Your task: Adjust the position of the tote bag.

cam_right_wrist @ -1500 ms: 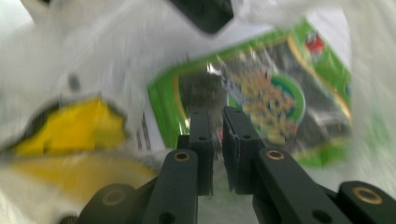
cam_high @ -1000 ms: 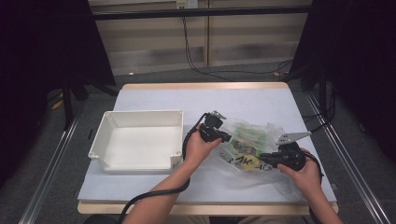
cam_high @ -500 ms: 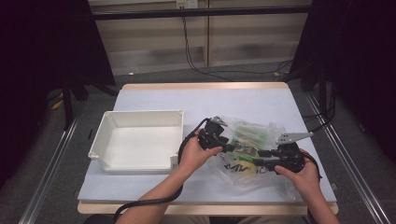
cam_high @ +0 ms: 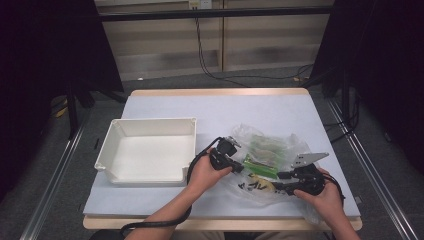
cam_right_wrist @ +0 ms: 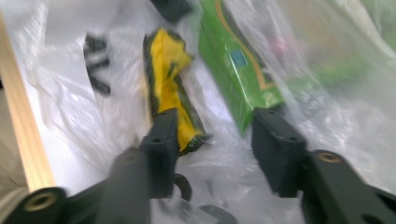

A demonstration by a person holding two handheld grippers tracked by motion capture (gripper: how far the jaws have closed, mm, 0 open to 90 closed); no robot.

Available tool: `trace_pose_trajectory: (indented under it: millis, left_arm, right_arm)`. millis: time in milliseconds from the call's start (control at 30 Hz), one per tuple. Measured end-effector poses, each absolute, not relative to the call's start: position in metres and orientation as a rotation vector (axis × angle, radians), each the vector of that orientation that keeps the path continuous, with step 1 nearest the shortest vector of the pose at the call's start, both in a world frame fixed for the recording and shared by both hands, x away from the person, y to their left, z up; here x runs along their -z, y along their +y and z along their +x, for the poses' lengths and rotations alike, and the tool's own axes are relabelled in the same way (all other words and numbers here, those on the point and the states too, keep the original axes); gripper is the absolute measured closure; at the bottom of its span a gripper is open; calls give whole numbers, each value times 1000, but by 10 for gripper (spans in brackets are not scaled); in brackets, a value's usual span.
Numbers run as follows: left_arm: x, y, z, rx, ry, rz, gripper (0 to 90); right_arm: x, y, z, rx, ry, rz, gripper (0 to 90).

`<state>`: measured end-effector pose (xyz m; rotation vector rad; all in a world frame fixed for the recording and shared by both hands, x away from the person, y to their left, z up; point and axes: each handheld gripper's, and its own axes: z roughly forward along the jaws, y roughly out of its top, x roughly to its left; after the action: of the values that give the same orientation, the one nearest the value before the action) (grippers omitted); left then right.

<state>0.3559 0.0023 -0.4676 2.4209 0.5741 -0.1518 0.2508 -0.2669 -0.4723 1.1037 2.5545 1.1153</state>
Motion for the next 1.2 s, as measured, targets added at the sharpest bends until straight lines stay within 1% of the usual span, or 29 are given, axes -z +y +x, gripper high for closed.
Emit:
trace_pose_trajectory:
  millis: [167, 200, 233, 400, 433, 700, 867, 900, 933, 1000, 1033, 1067, 1100, 1133, 1167, 1200]
  left_arm:
    - [467, 7, 353, 157, 595, 2429, 898]
    - [467, 7, 354, 157, 587, 2437, 900]
    - [467, 8, 353, 154, 604, 2434, 900]
    - [467, 14, 353, 169, 596, 2444, 900]
    - [467, 14, 351, 171, 626, 2423, 900]
    - [467, 17, 354, 170, 586, 2455, 900]
    - [467, 17, 353, 179, 595, 2451, 900]
    - [467, 16, 351, 170, 630, 2420, 900]
    - [466, 17, 352, 157, 606, 2427, 885]
    - [464, 18, 354, 158, 599, 2403, 801]
    - [463, 16, 353, 170, 620, 2353, 728]
    - [463, 16, 353, 170, 620, 2353, 670]
    - [459, 15, 353, 143, 599, 2347, 651]
    - [457, 13, 354, 120, 579, 2338, 600]
    - [456, 11, 354, 131, 596, 2312, 565]
    - [456, 9, 354, 129, 589, 2288, 564]
  right_arm:
    - [477, -275, 252, -1105, 2581, 1131, 829]
    - [477, -276, 252, -1111, 2587, 1149, 870]
    - [477, -277, 251, -1108, 2582, 1167, 889]
    - [476, -287, 251, -1104, 2582, 1217, 900]
    - [476, -288, 251, -1108, 2585, 1210, 900]
    - [473, -287, 251, -1121, 2554, 1230, 899]
    - [475, -288, 251, -1094, 2576, 1221, 900]
    - [474, -287, 251, -1097, 2571, 1222, 900]
    - [473, -286, 251, -1100, 2565, 1206, 900]
    - [471, -285, 250, -1106, 2567, 1193, 899]
    - [471, -284, 250, -1118, 2567, 1192, 898]
    - [471, -284, 250, -1118, 2567, 1192, 898]
    - [471, -284, 251, -1134, 2563, 1177, 898]
    - [471, -283, 252, -1141, 2563, 1177, 898]
    - [471, -283, 252, -1141, 2560, 1182, 898]
    - [471, -283, 252, -1152, 2565, 1169, 898]
